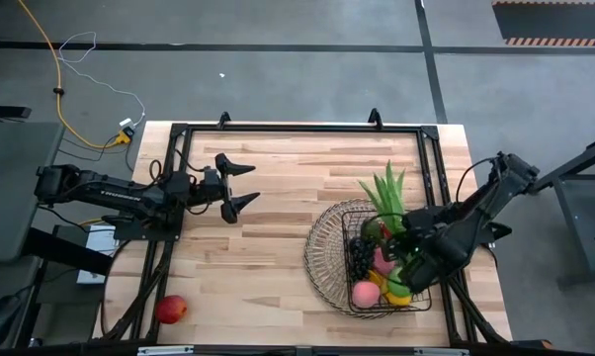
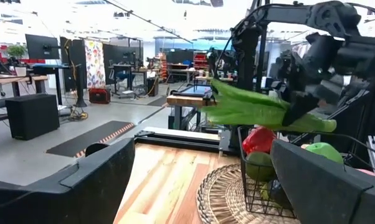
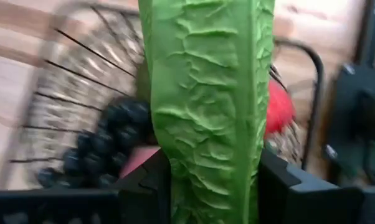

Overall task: Build produce basket
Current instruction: Put the lettuce into the wire basket, then put the pomegranate into the wire basket

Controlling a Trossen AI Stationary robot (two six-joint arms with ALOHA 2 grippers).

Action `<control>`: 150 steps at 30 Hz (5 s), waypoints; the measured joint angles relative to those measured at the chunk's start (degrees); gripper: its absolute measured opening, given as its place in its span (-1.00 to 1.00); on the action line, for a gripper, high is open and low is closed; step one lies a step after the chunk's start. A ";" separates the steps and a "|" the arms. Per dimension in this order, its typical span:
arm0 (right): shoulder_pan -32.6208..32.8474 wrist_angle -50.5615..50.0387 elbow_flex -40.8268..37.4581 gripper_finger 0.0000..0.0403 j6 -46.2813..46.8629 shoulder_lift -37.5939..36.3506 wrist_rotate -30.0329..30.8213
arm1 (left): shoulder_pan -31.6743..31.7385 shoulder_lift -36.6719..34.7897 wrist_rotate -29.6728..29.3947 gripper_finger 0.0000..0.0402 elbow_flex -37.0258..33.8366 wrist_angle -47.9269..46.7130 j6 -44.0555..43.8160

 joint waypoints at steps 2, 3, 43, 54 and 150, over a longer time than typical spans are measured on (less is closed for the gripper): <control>0.43 -0.75 0.00 -0.30 0.92 1.49 -3.53 | 0.00 0.00 -0.06 0.80 0.00 -0.07 -0.09; 0.72 -0.86 0.00 -0.30 1.36 2.01 -5.03 | 0.00 0.00 -0.09 0.80 0.00 -0.07 -0.09; 6.79 4.53 0.00 -0.26 6.62 6.02 -10.34 | 0.00 0.00 -0.41 0.80 -0.03 0.34 0.53; 6.77 4.53 0.00 0.40 4.02 6.02 -11.20 | 0.00 0.00 -0.79 0.80 -0.04 0.34 0.53; -52.05 131.02 -33.03 0.56 -120.50 3.00 -27.45 | -0.02 -0.17 4.57 0.80 1.18 -3.20 -2.87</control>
